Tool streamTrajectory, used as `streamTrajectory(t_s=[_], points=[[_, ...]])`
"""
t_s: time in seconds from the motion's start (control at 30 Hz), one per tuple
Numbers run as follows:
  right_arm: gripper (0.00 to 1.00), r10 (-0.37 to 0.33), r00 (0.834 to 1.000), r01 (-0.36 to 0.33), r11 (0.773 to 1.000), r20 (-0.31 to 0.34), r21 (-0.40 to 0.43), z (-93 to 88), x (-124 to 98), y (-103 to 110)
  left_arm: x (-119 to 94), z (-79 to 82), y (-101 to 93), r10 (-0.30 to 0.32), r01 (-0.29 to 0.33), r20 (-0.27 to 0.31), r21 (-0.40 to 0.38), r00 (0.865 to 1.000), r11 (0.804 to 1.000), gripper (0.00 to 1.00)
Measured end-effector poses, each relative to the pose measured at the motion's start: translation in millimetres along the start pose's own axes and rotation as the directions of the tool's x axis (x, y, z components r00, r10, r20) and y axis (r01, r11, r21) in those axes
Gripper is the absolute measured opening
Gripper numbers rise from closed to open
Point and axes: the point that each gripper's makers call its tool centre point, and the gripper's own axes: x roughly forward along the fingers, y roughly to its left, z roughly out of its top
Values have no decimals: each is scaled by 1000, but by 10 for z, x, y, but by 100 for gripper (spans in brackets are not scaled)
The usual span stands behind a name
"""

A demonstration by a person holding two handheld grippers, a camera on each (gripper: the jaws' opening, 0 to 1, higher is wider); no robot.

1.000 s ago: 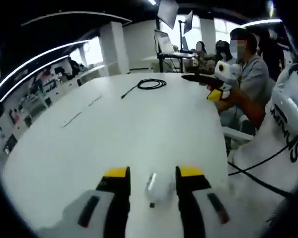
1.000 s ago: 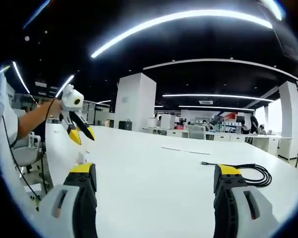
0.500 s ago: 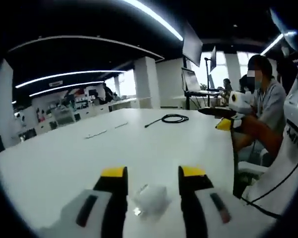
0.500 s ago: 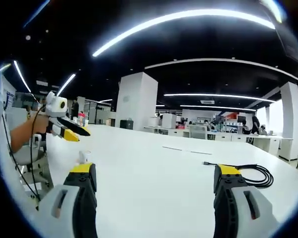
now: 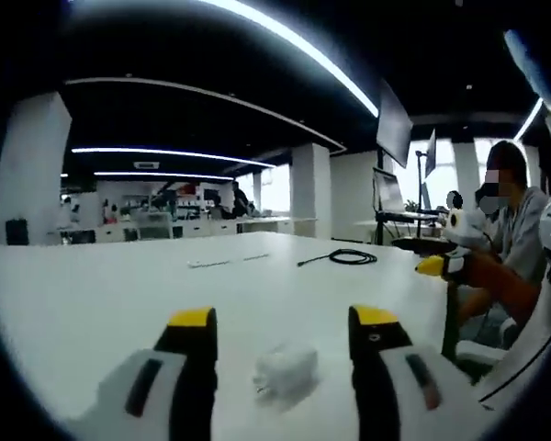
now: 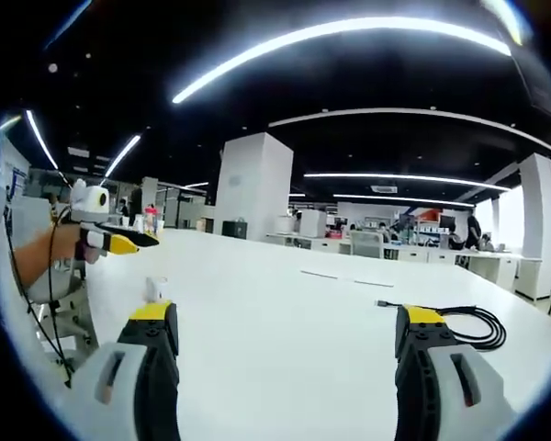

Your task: Plug the desk Type‑C cable into the charger adapter.

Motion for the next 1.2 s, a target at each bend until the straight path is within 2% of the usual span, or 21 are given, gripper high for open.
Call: streamTrajectory(t_s=[0.07, 0.13, 0.23, 0.3, 0.37, 0.5, 0.6, 0.7, 0.8, 1.2], points=[[100, -6, 1000, 5, 1000, -9, -7, -19, 2, -18, -31, 10, 34, 31, -31, 16, 1, 999, 1000, 66], [100, -6, 1000, 6, 1000, -8, -6, -18, -1, -33, -65, 66, 59, 54, -54, 58, -3, 997, 999, 66], [100, -10, 1000, 10, 1000, -5, -9, -4, -4, -46, -102, 104, 54, 68, -66, 91, -23, 994, 998, 68], [100, -11, 1000, 11, 1000, -6, -9, -2, -3, -53, -130, 183, 82, 100, -100, 143, -6, 985, 995, 68], [100, -12, 1000, 12, 1000, -6, -8, -6, -3, -56, -180, 221, 114, 140, -146, 172, 22, 975, 989, 72], [100, -14, 1000, 14, 1000, -9, 3, -35, -9, -60, -217, 191, 112, 166, -171, 156, 17, 974, 985, 82], [100, -16, 1000, 16, 1000, -9, 6, -43, -15, -62, -238, 167, 127, 177, -180, 153, 5, 972, 984, 83], [100, -19, 1000, 19, 1000, -7, 7, -43, -26, -74, -259, 149, 153, 189, -190, 157, -3, 969, 982, 89], [100, -22, 1000, 22, 1000, -8, 7, -48, -34, -86, -285, 147, 165, 208, -212, 167, 7, 964, 977, 91], [100, -29, 1000, 29, 1000, -6, 10, -56, -39, -100, -311, 125, 171, 223, -231, 173, 27, 959, 973, 99]])
